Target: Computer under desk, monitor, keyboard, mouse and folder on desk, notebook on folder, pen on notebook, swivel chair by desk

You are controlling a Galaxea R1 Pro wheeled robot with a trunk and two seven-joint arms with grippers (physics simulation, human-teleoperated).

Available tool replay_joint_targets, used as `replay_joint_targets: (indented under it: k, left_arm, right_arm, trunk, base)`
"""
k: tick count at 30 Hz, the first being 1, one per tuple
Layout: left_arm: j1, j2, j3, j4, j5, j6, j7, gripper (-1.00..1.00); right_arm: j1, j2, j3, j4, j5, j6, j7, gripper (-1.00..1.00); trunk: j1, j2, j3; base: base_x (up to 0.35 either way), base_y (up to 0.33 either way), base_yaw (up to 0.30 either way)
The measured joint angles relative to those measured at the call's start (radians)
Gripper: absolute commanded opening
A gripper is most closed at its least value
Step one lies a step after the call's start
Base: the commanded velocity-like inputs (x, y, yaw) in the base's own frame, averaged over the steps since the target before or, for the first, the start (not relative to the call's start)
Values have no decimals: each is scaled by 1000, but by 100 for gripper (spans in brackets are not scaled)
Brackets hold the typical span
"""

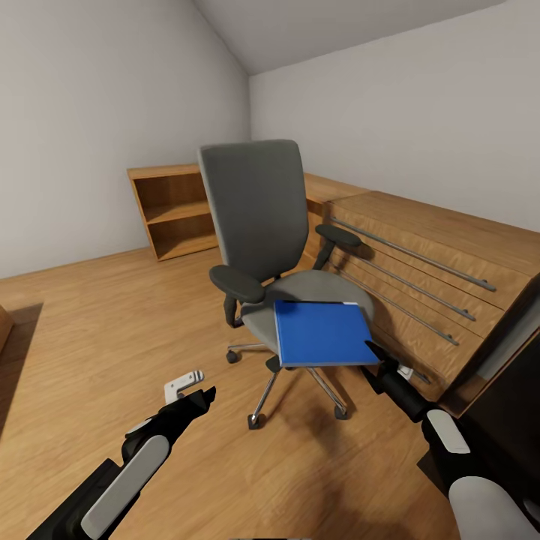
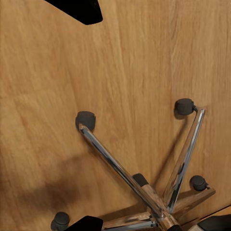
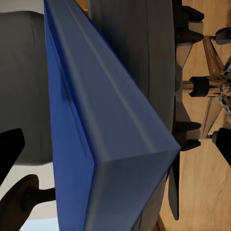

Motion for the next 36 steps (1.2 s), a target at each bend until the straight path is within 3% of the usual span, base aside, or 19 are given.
replay_joint_targets:
  k: [2,8,9,23,36]
  left_arm:
    - [0,0,0,0,1,0,0,100]
    - [0,0,0,0,1,0,0,100]
    - [0,0,0,0,1,1,0,100]
    - [0,0,0,0,3,2,0,100]
    - [0,0,0,0,2,2,0,100]
  right_arm:
    - [0,0,26,-1,-1,2,0,100]
    - [0,-1,32,-3,-1,3,0,100]
    - [0,-1,32,-3,-1,3,0,-100]
    - [0,-1,31,-5,-6,4,2,-100]
    - [0,-3,29,-10,-5,6,3,-100]
  trunk:
    - [0,0,0]
    - [0,0,0]
    - [0,0,0]
    - [0,0,-4]
    - [-6,3,45]
  base:
    - [0,0,0]
    - [0,0,0]
    - [0,0,0]
    - [0,0,0]
    - [0,0,0]
